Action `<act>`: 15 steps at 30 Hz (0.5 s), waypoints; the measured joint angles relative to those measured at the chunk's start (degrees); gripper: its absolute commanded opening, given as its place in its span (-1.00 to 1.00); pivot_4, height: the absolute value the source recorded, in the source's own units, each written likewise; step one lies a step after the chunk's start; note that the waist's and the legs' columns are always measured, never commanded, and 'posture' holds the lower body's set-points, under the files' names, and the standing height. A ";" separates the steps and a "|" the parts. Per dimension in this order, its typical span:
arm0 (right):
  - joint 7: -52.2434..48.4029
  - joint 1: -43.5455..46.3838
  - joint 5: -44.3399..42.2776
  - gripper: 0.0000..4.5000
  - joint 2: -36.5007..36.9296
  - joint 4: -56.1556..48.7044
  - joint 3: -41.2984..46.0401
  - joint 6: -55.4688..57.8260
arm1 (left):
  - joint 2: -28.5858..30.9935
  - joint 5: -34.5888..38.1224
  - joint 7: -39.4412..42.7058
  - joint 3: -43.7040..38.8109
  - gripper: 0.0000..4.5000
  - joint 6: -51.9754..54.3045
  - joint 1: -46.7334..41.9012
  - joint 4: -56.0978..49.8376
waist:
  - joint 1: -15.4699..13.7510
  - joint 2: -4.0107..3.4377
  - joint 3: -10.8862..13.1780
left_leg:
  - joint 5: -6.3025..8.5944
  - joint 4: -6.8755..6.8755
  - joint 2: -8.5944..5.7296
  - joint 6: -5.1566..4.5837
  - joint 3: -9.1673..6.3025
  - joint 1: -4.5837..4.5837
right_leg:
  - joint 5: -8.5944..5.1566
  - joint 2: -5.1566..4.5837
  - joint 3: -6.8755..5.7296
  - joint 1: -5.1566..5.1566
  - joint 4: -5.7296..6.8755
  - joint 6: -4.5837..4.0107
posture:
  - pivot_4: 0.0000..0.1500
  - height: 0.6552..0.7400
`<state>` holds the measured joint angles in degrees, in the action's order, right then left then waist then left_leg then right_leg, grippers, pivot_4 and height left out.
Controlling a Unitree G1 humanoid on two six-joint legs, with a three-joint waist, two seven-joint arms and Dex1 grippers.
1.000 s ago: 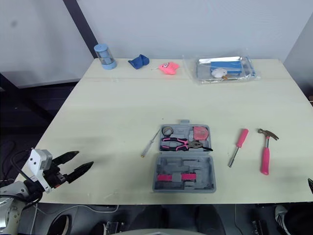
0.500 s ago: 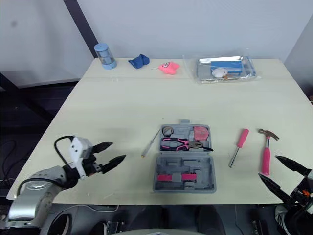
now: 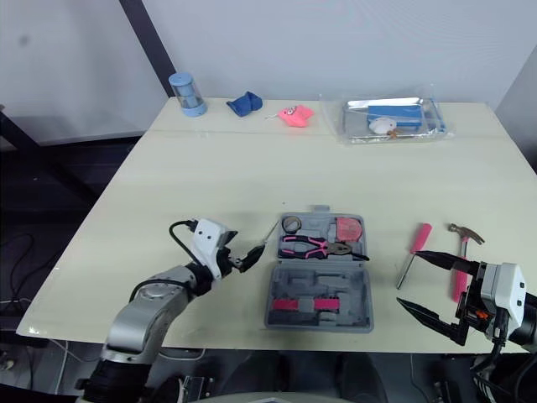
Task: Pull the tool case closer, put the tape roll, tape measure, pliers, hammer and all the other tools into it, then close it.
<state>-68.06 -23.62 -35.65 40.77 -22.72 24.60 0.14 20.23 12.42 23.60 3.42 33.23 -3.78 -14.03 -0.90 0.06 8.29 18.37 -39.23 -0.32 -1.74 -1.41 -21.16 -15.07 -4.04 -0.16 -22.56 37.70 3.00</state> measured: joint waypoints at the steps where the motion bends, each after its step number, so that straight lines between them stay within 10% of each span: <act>1: 0.04 0.14 0.01 0.97 0.02 0.00 -0.05 0.03 | -0.42 -0.31 -0.14 0.77 1.00 0.17 -0.45 0.74 | 0.00 0.00 0.00 | 0.00 0.00 -0.02 0.00 0.00 0.00 | 0.00 0.02 0.00 0.00 0.00 0.00 | 1.00 1.00; 15: 1.79 0.91 -0.04 0.97 0.14 -3.63 -0.24 2.30 | -3.25 -3.26 -2.21 3.78 1.00 2.39 -4.91 4.95 | 0.11 0.00 -0.01 | -0.02 -0.03 -0.02 0.02 0.00 0.09 | 0.00 0.14 0.02 0.03 0.12 0.00 | 1.00 1.00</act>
<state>-66.27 -22.71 -35.68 40.91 -26.35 24.36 2.44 16.98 9.16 21.39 7.19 35.62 -8.68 -9.07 -0.79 0.06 8.28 18.35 -39.26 -0.35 -1.71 -1.41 -21.07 -15.07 -3.89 -0.15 -22.52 37.82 3.01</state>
